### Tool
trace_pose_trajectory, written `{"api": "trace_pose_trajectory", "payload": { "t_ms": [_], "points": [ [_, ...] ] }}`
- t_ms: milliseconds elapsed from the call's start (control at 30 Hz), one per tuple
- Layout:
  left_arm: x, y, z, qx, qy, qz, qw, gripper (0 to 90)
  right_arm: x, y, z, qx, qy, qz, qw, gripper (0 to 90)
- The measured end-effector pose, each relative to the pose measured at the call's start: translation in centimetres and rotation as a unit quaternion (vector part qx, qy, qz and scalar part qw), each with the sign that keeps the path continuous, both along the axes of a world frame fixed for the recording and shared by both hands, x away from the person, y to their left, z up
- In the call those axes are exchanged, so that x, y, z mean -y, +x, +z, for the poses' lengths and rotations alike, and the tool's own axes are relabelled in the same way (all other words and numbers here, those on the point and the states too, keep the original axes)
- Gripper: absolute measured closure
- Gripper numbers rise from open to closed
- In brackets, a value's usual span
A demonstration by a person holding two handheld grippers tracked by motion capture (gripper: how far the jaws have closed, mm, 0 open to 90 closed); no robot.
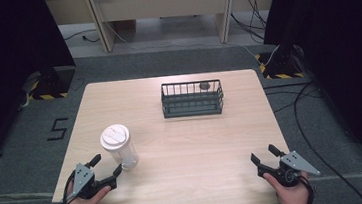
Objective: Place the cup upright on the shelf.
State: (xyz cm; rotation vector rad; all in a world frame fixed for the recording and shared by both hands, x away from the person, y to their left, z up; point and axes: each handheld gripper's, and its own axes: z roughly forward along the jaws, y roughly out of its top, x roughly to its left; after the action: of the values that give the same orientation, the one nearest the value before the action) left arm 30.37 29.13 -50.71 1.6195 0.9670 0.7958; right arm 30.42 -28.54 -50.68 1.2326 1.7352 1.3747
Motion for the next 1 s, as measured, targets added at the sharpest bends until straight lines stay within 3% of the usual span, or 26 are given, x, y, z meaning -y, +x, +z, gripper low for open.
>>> {"api": "trace_pose_trajectory", "payload": {
  "t_ms": [267, 533, 667, 1000],
  "points": [
    [0.8, 0.3, 0.0, -0.001, 0.004, -0.009, 0.9999, 14.7, 0.0, 0.0, 0.0, -0.001, 0.002, 0.001, 1.0, 22.4],
    [1.7, 1.8, -0.2, -0.002, 0.02, -0.011, 0.9997, 14.7, 0.1, 0.2, 0.0, -0.003, 0.006, 0.0, 1.0, 22.4],
    [1.8, 2.4, -0.5, -0.008, 0.017, -0.016, 0.9997, 14.8, 0.0, 0.2, 0.0, -0.005, 0.007, -0.001, 1.0, 22.4],
    [2.3, 4.5, -0.6, -0.001, 0.005, -0.037, 0.9993, 14.5, -0.2, 0.2, -0.1, -0.01, 0.008, 0.003, 0.9999, 22.3]
  ]
}}
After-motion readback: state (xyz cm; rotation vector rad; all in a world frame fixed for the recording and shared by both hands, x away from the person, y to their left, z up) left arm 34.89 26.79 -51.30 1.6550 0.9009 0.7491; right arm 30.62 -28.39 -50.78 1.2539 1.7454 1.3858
